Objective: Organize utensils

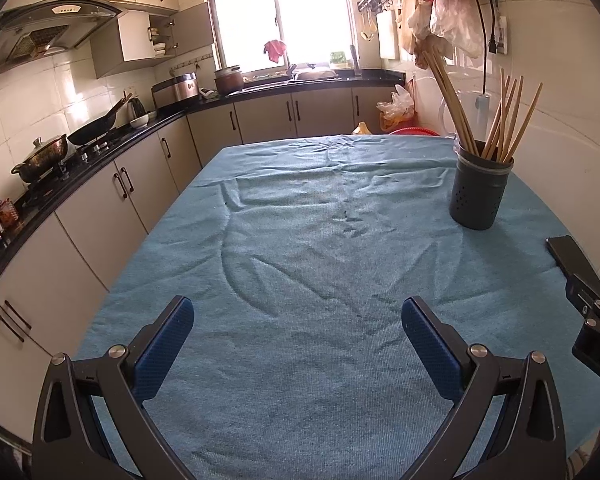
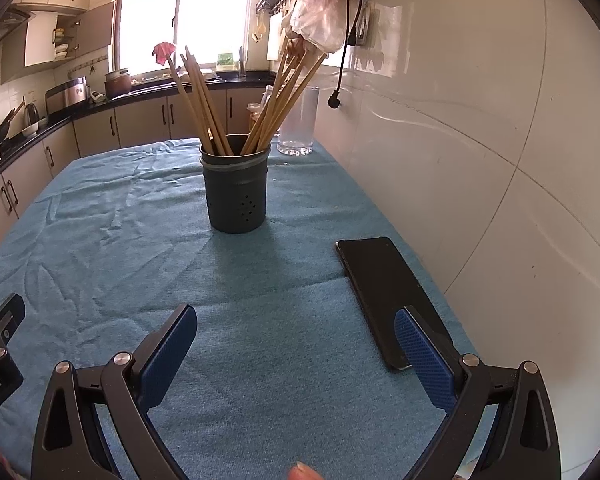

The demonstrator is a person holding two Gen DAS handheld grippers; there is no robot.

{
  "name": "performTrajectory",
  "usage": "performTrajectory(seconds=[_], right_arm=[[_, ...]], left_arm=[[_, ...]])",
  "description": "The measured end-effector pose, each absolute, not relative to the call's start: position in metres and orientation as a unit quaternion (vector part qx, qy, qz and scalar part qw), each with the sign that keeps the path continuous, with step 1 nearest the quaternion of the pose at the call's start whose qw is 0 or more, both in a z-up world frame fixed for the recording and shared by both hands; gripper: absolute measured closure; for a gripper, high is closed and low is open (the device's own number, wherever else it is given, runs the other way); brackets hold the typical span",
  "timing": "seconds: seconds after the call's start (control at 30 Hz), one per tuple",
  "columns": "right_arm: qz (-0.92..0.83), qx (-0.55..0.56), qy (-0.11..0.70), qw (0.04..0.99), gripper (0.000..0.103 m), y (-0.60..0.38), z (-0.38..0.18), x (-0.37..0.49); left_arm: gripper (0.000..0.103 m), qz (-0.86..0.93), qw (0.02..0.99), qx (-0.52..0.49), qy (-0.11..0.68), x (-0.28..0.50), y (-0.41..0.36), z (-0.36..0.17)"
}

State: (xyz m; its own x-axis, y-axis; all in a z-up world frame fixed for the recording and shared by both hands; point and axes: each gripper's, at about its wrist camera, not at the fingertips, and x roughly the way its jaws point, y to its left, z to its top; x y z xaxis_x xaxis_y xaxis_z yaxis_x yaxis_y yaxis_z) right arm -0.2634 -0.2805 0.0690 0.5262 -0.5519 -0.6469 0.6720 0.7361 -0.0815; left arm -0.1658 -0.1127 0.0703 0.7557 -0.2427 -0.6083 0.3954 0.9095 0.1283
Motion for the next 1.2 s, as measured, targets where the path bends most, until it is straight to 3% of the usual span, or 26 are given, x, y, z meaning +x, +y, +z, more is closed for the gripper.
performTrajectory(seconds=[1.2], right_arm=[[-0.346, 0.067, 0.331, 0.875, 0.002, -0.266, 0.078, -0.261]], left_arm=[[0.000, -0.176, 0.930, 0.113, 0.302, -0.169, -0.100, 0.080]])
